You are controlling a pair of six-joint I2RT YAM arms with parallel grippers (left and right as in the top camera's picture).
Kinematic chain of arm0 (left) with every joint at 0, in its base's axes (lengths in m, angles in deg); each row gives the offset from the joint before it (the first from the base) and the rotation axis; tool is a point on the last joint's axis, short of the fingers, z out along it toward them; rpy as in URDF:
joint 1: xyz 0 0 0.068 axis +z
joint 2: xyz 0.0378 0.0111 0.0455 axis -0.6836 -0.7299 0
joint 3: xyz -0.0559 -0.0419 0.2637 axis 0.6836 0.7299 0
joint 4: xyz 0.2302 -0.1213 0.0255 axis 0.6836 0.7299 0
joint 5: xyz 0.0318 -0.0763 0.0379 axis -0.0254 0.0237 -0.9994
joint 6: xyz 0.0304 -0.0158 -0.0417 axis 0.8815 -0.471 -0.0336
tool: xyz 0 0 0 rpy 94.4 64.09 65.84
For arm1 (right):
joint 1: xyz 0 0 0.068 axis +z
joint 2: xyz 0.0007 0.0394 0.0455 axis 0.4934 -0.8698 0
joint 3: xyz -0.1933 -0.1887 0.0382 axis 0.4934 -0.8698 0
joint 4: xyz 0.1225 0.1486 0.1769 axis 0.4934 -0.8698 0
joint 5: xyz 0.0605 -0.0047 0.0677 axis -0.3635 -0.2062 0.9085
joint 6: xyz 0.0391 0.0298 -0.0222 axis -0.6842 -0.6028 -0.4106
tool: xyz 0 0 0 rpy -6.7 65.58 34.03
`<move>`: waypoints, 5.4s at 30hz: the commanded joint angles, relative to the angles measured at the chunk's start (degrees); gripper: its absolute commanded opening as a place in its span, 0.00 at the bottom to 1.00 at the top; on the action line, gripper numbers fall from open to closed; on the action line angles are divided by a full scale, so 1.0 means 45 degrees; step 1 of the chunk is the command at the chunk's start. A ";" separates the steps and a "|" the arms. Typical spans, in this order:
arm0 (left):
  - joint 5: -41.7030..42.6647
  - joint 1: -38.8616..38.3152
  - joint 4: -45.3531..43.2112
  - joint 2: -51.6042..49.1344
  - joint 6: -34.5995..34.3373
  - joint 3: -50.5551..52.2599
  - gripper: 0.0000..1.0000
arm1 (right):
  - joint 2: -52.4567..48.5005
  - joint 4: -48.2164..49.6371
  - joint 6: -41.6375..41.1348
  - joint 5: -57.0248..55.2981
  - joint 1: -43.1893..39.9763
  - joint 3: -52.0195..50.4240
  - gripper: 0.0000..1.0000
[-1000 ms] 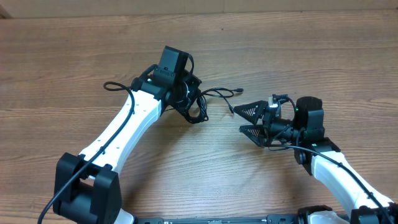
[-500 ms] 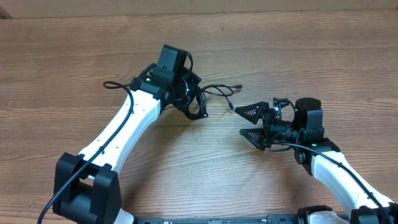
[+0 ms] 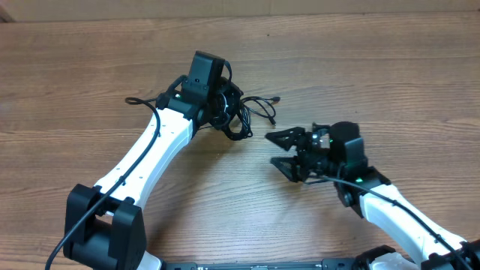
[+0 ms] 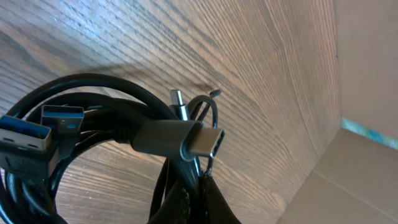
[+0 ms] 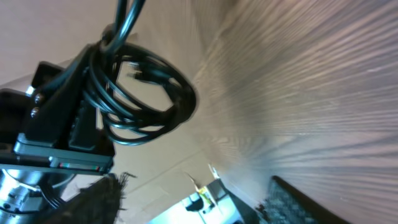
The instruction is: Untangle cables
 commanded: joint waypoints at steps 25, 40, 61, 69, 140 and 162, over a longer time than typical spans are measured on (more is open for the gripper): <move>0.0903 -0.0797 -0.1841 0.0233 0.2851 -0.0243 0.04 | -0.0311 0.1739 -0.6640 -0.4483 0.2327 0.0121 0.62; 0.0729 -0.0942 -0.1826 0.0233 0.3526 -0.0243 0.04 | -0.0311 0.1933 -0.6688 -0.5197 0.2385 0.0121 0.60; 0.0476 -0.1384 -0.1923 0.0233 0.3589 -0.0243 0.04 | -0.0311 0.2273 -0.7286 -0.6319 0.2293 0.0121 0.58; 0.0476 -0.1836 -0.1909 0.0233 0.1666 -0.0243 0.04 | -0.0316 0.2293 -0.7344 -0.6523 0.2293 0.0121 0.55; 0.0476 0.0865 -0.0801 0.0233 0.2958 -0.0243 0.25 | 0.2322 -0.3837 0.6096 -0.4347 -0.1005 0.0185 0.33; -0.2429 0.0534 0.0000 -0.0860 0.9578 -0.0238 0.56 | 0.2312 -0.3895 0.6101 -0.4731 -0.1001 0.0185 0.46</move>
